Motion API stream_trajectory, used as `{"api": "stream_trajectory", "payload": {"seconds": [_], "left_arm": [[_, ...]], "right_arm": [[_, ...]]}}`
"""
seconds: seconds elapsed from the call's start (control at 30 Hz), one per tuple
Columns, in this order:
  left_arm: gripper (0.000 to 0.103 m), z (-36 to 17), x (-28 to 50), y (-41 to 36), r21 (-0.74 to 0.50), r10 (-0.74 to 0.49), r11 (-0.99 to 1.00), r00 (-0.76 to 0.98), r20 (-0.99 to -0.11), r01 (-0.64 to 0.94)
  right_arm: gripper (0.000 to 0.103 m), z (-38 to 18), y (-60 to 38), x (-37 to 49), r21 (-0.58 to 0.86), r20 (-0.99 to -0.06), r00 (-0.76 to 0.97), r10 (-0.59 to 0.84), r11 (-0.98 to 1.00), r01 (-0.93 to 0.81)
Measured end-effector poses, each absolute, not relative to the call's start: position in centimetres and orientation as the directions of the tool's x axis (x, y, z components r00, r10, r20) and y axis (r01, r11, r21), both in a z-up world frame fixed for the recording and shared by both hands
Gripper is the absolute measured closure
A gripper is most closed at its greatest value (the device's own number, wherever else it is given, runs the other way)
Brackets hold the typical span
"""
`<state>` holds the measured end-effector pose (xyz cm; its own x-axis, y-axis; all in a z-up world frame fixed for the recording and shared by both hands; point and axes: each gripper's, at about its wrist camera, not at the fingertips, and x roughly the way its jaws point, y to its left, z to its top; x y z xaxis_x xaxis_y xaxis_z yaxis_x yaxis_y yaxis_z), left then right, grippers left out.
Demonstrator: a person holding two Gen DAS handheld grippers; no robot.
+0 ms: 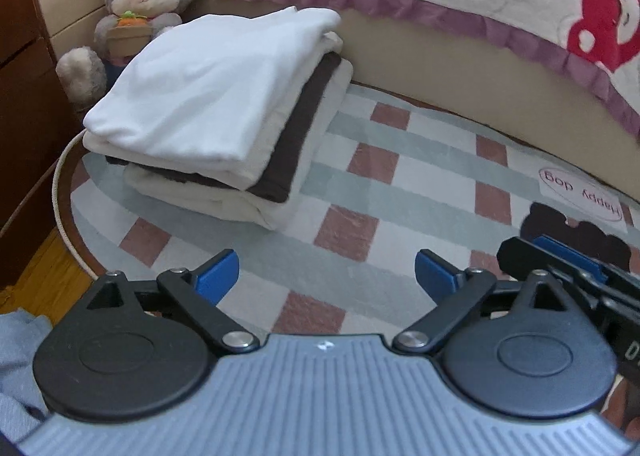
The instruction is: Fold clothes
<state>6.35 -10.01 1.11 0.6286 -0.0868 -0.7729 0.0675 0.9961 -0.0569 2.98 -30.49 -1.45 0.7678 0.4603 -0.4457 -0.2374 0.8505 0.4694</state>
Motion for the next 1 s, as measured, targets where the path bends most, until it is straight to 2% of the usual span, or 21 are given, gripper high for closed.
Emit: {"api": "stream_trajectory", "payload": {"seconds": [0.13, 0.3, 0.43, 0.67, 1.0], "left_arm": [[0.004, 1.5, 5.0, -12.0, -0.018, -0.082, 0.994, 0.627, -0.775, 0.107], [0.001, 0.8, 3.8, -14.2, 0.070, -0.015, 0.991, 0.606, -0.795, 0.116], [0.001, 0.8, 3.0, -14.9, 0.093, 0.003, 0.989, 0.607, -0.795, 0.117], [0.001, 0.1, 2.1, -15.3, 0.133, 0.062, 0.989, 0.619, -0.783, 0.069], [0.001, 0.2, 1.0, -14.7, 0.137, 0.088, 0.990, 0.653, -0.752, 0.025]], "right_arm": [[0.049, -1.0, -32.0, 1.8, 0.457, -0.467, 0.775, 0.426, 0.866, -0.201], [0.049, -1.2, -32.9, 1.1, 0.474, -0.481, 0.767, 0.425, 0.862, -0.180], [0.049, -1.3, -33.0, 0.7, 0.483, -0.503, 0.749, 0.431, 0.859, -0.169], [0.040, -1.3, -32.9, -0.1, 0.479, -0.532, 0.730, 0.429, 0.864, -0.159], [0.037, -0.9, -32.9, -1.0, 0.458, -0.556, 0.721, 0.413, 0.876, -0.149]]}}
